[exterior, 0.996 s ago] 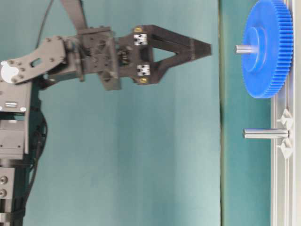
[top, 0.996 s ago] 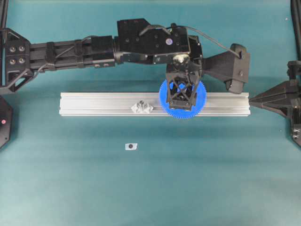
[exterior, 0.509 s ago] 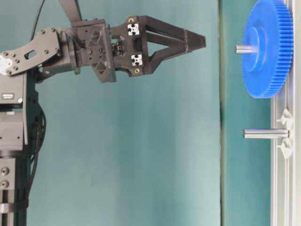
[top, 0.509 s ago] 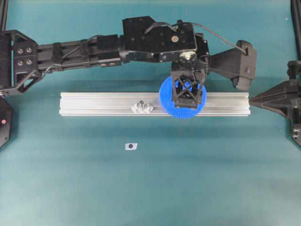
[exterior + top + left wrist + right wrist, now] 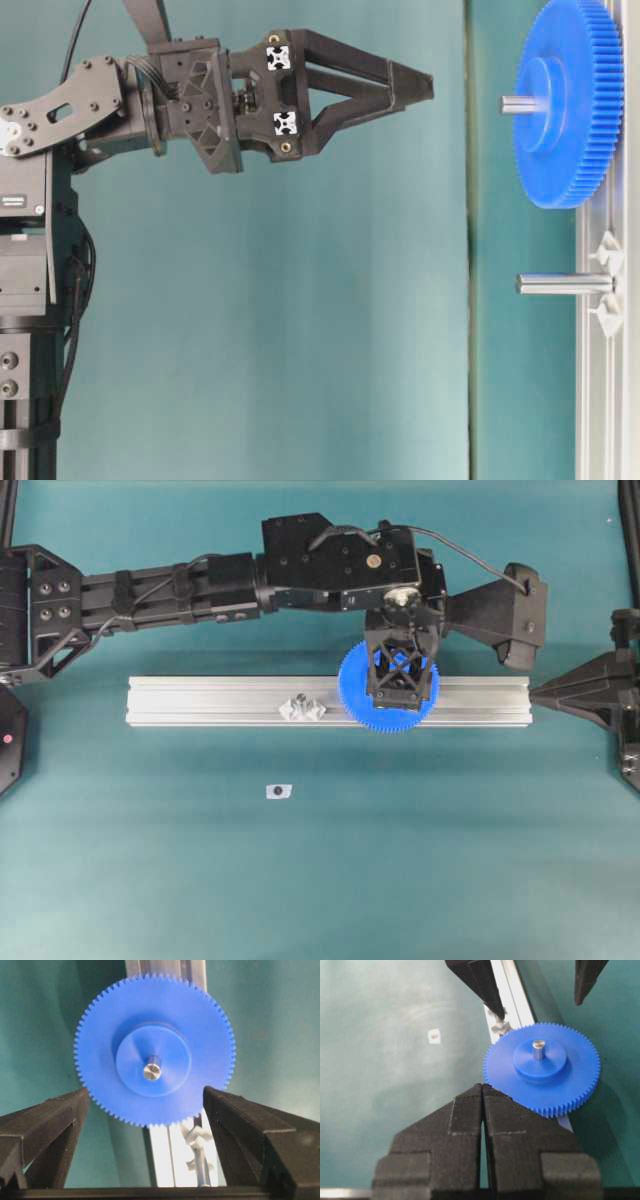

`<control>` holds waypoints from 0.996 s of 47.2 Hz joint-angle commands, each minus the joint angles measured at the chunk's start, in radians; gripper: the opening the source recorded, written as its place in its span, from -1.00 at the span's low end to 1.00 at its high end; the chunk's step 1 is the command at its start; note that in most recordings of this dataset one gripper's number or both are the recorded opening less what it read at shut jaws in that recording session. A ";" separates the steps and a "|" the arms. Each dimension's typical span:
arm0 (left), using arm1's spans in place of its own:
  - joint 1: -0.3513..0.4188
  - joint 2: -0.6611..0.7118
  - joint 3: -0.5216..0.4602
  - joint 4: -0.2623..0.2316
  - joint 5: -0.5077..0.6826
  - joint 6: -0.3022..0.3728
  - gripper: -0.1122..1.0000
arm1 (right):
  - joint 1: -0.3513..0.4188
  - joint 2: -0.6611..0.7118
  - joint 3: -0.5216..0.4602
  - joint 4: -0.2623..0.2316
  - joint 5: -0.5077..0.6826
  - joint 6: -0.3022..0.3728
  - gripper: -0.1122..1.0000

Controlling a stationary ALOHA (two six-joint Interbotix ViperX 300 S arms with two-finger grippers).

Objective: Find the location of the shaft and insert the large gear.
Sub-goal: 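Raise the open left gripper away from the seated gear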

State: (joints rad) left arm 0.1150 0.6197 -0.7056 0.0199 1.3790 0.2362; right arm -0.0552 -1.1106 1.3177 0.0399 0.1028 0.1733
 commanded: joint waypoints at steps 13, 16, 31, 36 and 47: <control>-0.003 -0.026 -0.028 0.002 -0.002 -0.005 0.84 | -0.003 0.006 -0.014 -0.002 -0.006 0.009 -0.83; -0.003 -0.028 -0.029 0.002 -0.002 -0.006 0.84 | -0.003 0.006 -0.014 -0.002 -0.006 0.009 -0.83; -0.003 -0.034 -0.028 0.002 -0.002 -0.025 0.84 | -0.003 0.006 -0.011 -0.002 -0.006 0.009 -0.83; -0.003 -0.034 -0.026 0.003 0.002 -0.029 0.84 | -0.002 0.006 -0.012 -0.002 -0.005 0.009 -0.83; -0.003 -0.048 -0.023 0.002 0.031 -0.026 0.84 | -0.003 0.006 -0.012 -0.002 -0.005 0.009 -0.83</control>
State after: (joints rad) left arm 0.1166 0.6197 -0.7056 0.0199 1.4067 0.2086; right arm -0.0568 -1.1106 1.3177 0.0399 0.1028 0.1733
